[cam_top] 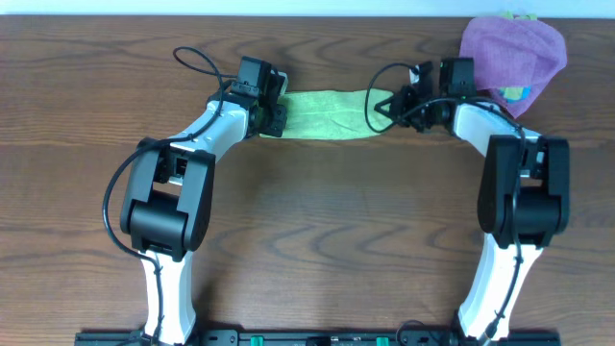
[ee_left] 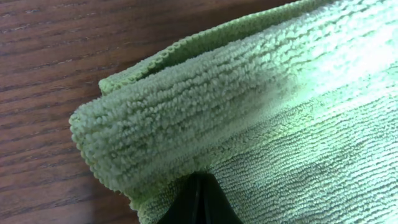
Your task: Fold the cloth
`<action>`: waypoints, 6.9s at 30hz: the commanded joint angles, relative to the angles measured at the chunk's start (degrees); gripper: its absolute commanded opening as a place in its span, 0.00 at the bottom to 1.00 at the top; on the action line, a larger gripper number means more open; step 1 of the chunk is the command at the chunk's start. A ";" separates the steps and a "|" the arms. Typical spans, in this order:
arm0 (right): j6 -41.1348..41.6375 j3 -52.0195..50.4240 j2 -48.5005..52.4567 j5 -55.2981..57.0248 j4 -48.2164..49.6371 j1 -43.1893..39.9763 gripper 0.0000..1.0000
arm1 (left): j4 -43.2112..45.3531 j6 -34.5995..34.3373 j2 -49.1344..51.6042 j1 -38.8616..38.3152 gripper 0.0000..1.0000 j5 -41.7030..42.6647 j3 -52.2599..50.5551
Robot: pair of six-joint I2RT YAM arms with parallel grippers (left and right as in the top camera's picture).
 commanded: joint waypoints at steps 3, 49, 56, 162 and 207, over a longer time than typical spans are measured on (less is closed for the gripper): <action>-1.62 1.97 -6.03 -0.83 -1.25 2.25 0.02 | -0.48 -1.64 1.99 0.50 0.05 -0.39 -1.46; -1.62 1.97 -6.08 14.32 2.54 21.27 0.02 | -20.41 -2.36 -31.61 14.03 0.06 5.88 0.87; -1.64 1.97 -5.49 19.39 5.31 23.61 0.01 | -21.16 -0.17 -31.61 16.17 0.06 6.64 0.76; -20.09 5.29 -23.45 32.74 -31.08 16.61 0.83 | -4.90 -7.26 -8.02 9.46 0.50 28.92 -7.06; -21.14 5.29 -23.45 34.84 -31.82 16.57 0.82 | 12.04 -15.76 -3.04 7.13 0.53 19.93 -7.06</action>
